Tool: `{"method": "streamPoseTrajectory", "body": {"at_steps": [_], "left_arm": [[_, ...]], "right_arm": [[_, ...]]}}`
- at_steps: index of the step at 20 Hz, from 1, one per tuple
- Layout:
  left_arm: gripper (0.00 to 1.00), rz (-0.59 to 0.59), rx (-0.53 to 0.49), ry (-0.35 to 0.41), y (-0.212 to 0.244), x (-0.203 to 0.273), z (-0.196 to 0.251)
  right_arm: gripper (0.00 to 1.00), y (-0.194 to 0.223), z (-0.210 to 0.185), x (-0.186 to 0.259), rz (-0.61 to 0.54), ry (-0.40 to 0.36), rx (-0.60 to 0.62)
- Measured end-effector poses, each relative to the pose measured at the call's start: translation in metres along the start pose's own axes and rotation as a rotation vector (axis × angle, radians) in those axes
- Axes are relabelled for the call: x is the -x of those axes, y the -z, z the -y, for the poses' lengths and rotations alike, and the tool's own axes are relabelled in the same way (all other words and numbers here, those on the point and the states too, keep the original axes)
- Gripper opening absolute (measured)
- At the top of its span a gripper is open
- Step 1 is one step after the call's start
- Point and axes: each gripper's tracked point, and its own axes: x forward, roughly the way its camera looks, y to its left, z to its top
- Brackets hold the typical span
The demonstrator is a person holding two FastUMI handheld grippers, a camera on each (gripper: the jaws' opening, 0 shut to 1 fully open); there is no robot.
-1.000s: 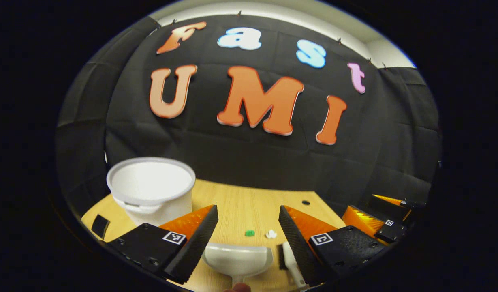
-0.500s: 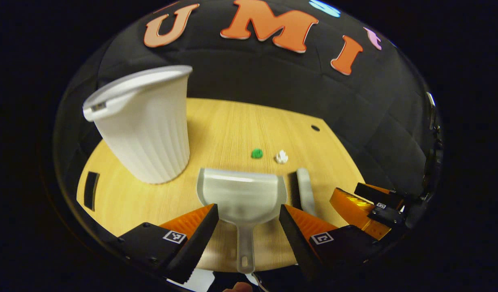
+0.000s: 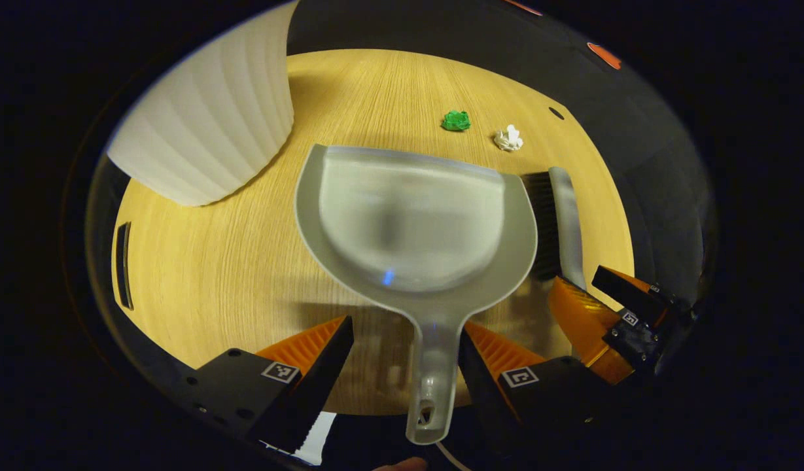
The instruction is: Pick up the small broom and dustpan from the desktop, sweep the trash into the dustpan with the broom, and then empty the trash into the garbage bin.
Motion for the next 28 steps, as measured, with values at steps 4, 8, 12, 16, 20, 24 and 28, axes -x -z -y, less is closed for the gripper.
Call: {"method": "streamPoseTrajectory", "body": {"at_steps": [4, 8, 12, 16, 20, 24, 28], "left_arm": [[0.9, -0.048, -0.06, -0.025, -0.001, -0.004, -0.005], [0.73, -0.074, -0.118, -0.024, -0.003, -0.003, -0.006], [0.4, -0.1, -0.166, -0.022, -0.003, -0.002, -0.009], [0.34, -0.084, -0.229, -0.005, -0.011, -0.002, -0.016], [0.32, -0.05, -0.332, -0.004, -0.021, 0.006, -0.029], [0.32, -0.089, -0.453, -0.007, -0.037, 0.019, -0.044], [0.31, -0.164, -0.564, -0.039, -0.051, 0.027, -0.043]], "right_arm": [[0.89, -0.008, 0.0, -0.013, -0.042, 0.041, 0.025], [0.62, -0.011, 0.003, -0.017, -0.08, 0.082, 0.028], [0.45, -0.013, 0.004, -0.023, -0.108, 0.063, 0.009], [0.37, -0.023, 0.016, -0.028, -0.129, -0.017, 0.022], [0.33, -0.057, 0.056, -0.04, -0.146, -0.094, 0.083], [0.33, -0.103, 0.081, -0.064, -0.161, -0.152, 0.166], [0.33, -0.142, 0.075, -0.084, -0.167, -0.234, 0.357]]}}
